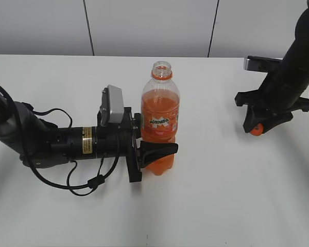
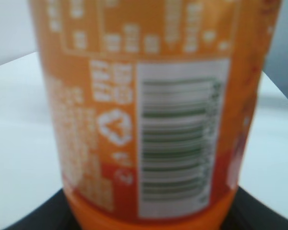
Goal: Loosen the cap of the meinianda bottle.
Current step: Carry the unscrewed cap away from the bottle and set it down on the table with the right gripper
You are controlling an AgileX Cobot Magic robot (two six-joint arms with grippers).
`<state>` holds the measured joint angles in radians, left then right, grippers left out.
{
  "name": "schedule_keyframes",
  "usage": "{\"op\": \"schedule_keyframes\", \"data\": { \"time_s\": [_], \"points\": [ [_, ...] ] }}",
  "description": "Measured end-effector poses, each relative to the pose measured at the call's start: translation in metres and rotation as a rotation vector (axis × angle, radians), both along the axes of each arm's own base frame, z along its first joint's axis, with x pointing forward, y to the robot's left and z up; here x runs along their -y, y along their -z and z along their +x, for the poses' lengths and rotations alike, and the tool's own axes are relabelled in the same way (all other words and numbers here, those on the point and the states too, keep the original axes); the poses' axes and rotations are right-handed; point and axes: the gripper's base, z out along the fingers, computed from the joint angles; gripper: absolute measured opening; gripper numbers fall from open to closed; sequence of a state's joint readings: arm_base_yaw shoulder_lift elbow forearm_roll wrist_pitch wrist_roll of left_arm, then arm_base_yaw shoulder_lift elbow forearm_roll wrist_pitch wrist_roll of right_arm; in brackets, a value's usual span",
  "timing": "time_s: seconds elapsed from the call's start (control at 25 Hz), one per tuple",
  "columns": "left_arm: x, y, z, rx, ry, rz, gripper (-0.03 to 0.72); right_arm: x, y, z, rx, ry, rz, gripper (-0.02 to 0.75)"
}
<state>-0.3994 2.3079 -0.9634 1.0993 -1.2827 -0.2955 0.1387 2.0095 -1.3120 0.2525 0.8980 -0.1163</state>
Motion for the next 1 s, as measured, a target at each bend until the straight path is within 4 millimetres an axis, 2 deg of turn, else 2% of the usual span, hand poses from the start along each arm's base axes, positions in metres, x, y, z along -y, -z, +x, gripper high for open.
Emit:
{"op": "schedule_keyframes", "data": {
  "time_s": [0.36,1.0],
  "points": [
    [0.000,0.000,0.000,0.000,0.000,0.000,0.372,0.000,0.025,0.006,-0.007,-0.012,-0.010,0.269],
    [0.000,0.000,0.000,0.000,0.000,-0.001,0.372,0.002,0.027,0.010,0.034,-0.039,-0.034,0.269]
  ]
}}
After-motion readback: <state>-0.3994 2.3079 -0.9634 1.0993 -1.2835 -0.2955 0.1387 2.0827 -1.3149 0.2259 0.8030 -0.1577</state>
